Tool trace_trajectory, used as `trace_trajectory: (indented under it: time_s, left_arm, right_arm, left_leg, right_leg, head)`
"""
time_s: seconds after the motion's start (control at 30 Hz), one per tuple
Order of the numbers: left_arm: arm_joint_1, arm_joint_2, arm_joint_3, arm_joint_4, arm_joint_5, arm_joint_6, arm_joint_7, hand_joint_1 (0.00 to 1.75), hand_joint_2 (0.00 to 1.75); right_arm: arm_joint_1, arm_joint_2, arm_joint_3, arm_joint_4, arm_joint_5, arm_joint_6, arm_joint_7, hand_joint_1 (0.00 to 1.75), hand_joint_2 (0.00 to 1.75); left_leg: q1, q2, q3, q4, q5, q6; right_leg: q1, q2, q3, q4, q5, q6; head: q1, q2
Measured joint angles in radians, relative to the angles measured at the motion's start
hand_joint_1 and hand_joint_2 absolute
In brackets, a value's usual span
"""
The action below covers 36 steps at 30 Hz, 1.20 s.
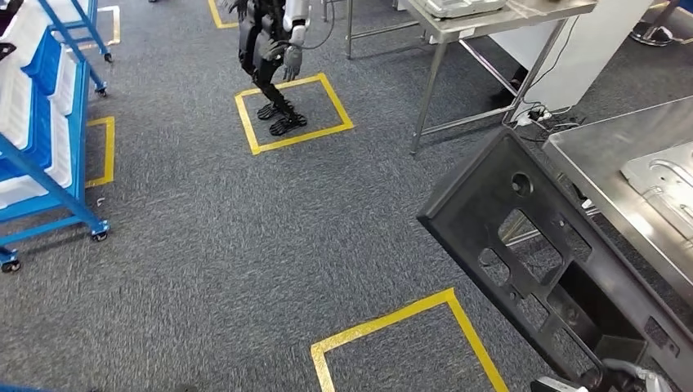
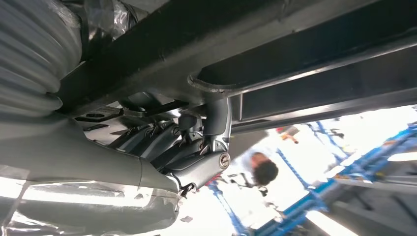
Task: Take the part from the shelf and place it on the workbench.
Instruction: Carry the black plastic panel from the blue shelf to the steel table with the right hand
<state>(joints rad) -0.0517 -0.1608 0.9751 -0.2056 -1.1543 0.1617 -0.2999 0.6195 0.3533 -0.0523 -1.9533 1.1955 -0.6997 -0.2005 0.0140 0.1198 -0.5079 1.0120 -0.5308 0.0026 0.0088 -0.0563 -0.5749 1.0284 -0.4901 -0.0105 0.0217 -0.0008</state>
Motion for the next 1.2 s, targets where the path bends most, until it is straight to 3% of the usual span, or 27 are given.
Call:
trace_trajectory:
  time_s: [0.07,0.13,0.2,0.23,0.27,0.3,0.37,0.43,0.47,0.53,0.6,0.67,0.73,0.8,0.97,1.03,1.1,1.17,1.2]
  left_arm:
    - [-0.002,-0.003,0.0,0.0,-0.002,0.001,-0.003,0.0,0.0]
    - [-0.001,-0.005,0.0,0.0,-0.004,0.0,-0.004,0.0,0.0]
    - [0.004,-0.006,0.0,0.0,-0.004,0.0,-0.004,0.0,0.0]
    - [0.007,-0.006,0.0,0.0,-0.006,0.0,-0.005,0.0,0.0]
    - [0.008,-0.006,0.0,0.0,-0.008,0.0,-0.007,0.0,0.0]
    - [0.009,-0.006,0.0,0.0,-0.01,0.0,-0.009,0.0,0.0]
    - [0.009,-0.006,0.0,0.0,-0.018,0.0,-0.015,0.0,0.0]
    - [0.009,-0.007,0.0,0.0,-0.024,0.0,-0.019,0.0,0.0]
    - [0.009,-0.008,0.0,0.0,-0.027,-0.001,-0.02,0.0,0.0]
    - [0.008,-0.013,0.0,0.0,-0.036,-0.001,-0.025,0.0,0.0]
    - [0.007,-0.021,0.0,-0.002,-0.046,0.002,-0.03,0.0,0.0]
    - [0.009,-0.025,0.0,-0.003,-0.058,0.004,-0.032,0.0,0.0]
    - [0.011,-0.026,0.0,-0.003,-0.072,0.002,-0.034,0.0,0.0]
    - [0.011,-0.026,0.0,-0.003,-0.081,-0.001,-0.036,0.0,0.0]
    - [0.01,-0.027,0.0,-0.003,-0.085,-0.003,-0.038,0.0,0.0]
    - [0.008,-0.029,-0.001,-0.003,-0.09,-0.005,-0.041,0.0,0.0]
    - [-0.001,-0.032,-0.001,-0.003,-0.101,-0.012,-0.046,0.0,0.0]
    - [-0.01,-0.035,-0.002,-0.004,-0.108,-0.019,-0.051,0.0,0.0]
    - [-0.011,-0.036,-0.002,-0.004,-0.111,-0.021,-0.052,0.0,0.0]
  right_arm:
    - [0.004,0.0,0.0,0.005,0.001,0.0,0.01,1.75,1.75]
    - [0.006,0.0,0.0,0.012,0.004,0.0,0.016,1.75,1.75]
    - [0.007,0.0,0.0,0.021,0.006,0.0,0.019,1.75,1.75]
    - [0.007,0.0,0.0,0.026,0.006,0.0,0.021,1.75,1.75]
    - [0.008,0.0,0.0,0.031,0.006,0.0,0.025,1.75,1.75]
    - [0.008,0.0,0.0,0.036,0.007,0.0,0.031,1.75,1.75]
    - [0.008,0.0,0.0,0.046,0.013,0.0,0.052,1.75,1.75]
    - [0.008,0.0,-0.001,0.057,0.021,0.0,0.07,1.75,1.75]
    - [0.009,0.0,-0.003,0.063,0.024,0.0,0.076,1.75,1.75]
    - [0.01,0.0,-0.012,0.073,0.028,0.0,0.085,1.75,1.75]
    - [0.007,0.0,-0.03,0.082,0.032,-0.001,0.091,1.75,1.75]
    - [-0.005,0.0,-0.058,0.089,0.034,-0.001,0.083,1.75,1.75]
    - [-0.025,-0.001,-0.105,0.098,0.021,-0.001,0.046,1.75,1.75]
    - [-0.043,-0.001,-0.152,0.107,-0.001,-0.001,0.005,1.75,1.75]
    - [-0.051,-0.001,-0.173,0.112,-0.011,-0.001,-0.013,1.75,1.75]
    - [-0.075,-0.001,-0.223,0.125,-0.026,-0.001,-0.048,1.75,1.75]
    - [-0.145,-0.001,-0.335,0.162,-0.055,0.004,-0.119,1.75,1.75]
    - [-0.211,-0.001,-0.426,0.199,-0.072,0.012,-0.165,1.75,1.75]
    - [-0.23,0.0,-0.448,0.213,-0.071,0.016,-0.172,1.75,1.75]
  left_leg:
    - [0.001,-0.034,-0.003,0.026,-0.024,-0.008]
    - [0.003,-0.092,-0.048,0.13,-0.083,-0.011]
    - [0.003,-0.112,-0.112,0.254,-0.129,-0.013]
    - [0.003,-0.114,-0.131,0.279,-0.125,-0.013]
    - [0.004,-0.116,-0.132,0.265,-0.1,-0.013]
    - [0.004,-0.121,-0.116,0.216,-0.058,-0.011]
    - [0.006,-0.162,-0.065,0.085,0.008,-0.007]
    - [0.006,-0.198,-0.04,0.024,0.021,-0.002]
    - [0.005,-0.201,-0.038,0.021,0.018,0.001]
    - [0.005,-0.179,-0.035,0.014,0.022,0.013]
    - [0.009,-0.153,-0.03,0.003,0.028,0.027]
    - [0.008,-0.126,-0.028,-0.002,0.028,0.033]
    - [0.005,-0.095,-0.026,-0.001,0.024,0.034]
    - [0.004,-0.073,-0.023,-0.001,0.019,0.034]
    - [0.004,-0.066,-0.021,-0.001,0.018,0.033]
    - [0.004,-0.051,-0.01,-0.002,0.011,0.03]
    - [0.002,-0.029,0.007,-0.001,-0.004,0.015]
    - [0.001,-0.058,-0.006,0.053,-0.047,-0.001]
    - [0.002,-0.086,-0.033,0.114,-0.08,-0.005]
  right_leg:
    - [-0.008,0.023,0.011,-0.016,0.008,-0.011]
    - [-0.011,0.045,0.017,-0.024,0.011,-0.019]
    - [-0.01,0.072,0.018,-0.022,0.01,-0.023]
    - [-0.01,0.088,0.018,-0.02,0.008,-0.023]
    - [-0.01,0.105,0.019,-0.017,0.006,-0.022]
    - [-0.011,0.121,0.021,-0.012,0.003,-0.02]
    - [-0.012,0.147,0.021,0.0,-0.006,-0.011]
    - [-0.013,0.167,0.014,0.009,-0.011,-0.001]
    - [-0.015,0.177,0.01,0.01,-0.011,0.006]
    - [-0.018,0.19,0.006,0.007,-0.008,0.017]
    - [-0.016,0.147,-0.013,0.042,-0.031,0.027]
    - [-0.016,0.083,-0.069,0.151,-0.088,0.035]
    - [-0.02,0.063,-0.131,0.262,-0.125,0.042]
    - [-0.022,0.06,-0.147,0.285,-0.111,0.044]
    - [-0.022,0.059,-0.139,0.265,-0.092,0.044]
    - [-0.018,0.034,-0.073,0.14,-0.035,0.035]
    - [-0.01,0.015,-0.004,0.003,0.017,0.015]
    - [-0.011,0.035,0.01,-0.022,0.019,-0.003]
    - [-0.015,0.05,0.015,-0.029,0.022,-0.008]
  head:
    - [0.0,0.0]
    - [-0.001,0.0]
    - [-0.001,0.0]
    - [-0.001,0.0]
    - [-0.001,0.0]
    - [-0.001,0.0]
    - [-0.001,0.0]
    - [-0.001,0.0]
    - [-0.001,0.0]
    - [-0.001,0.0]
    - [0.001,0.0]
    - [0.002,0.0]
    - [0.002,0.0]
    - [0.002,0.0]
    - [0.002,0.0]
    - [0.002,0.0]
    - [0.002,0.0]
    - [0.001,0.0]
    - [0.0,0.0]
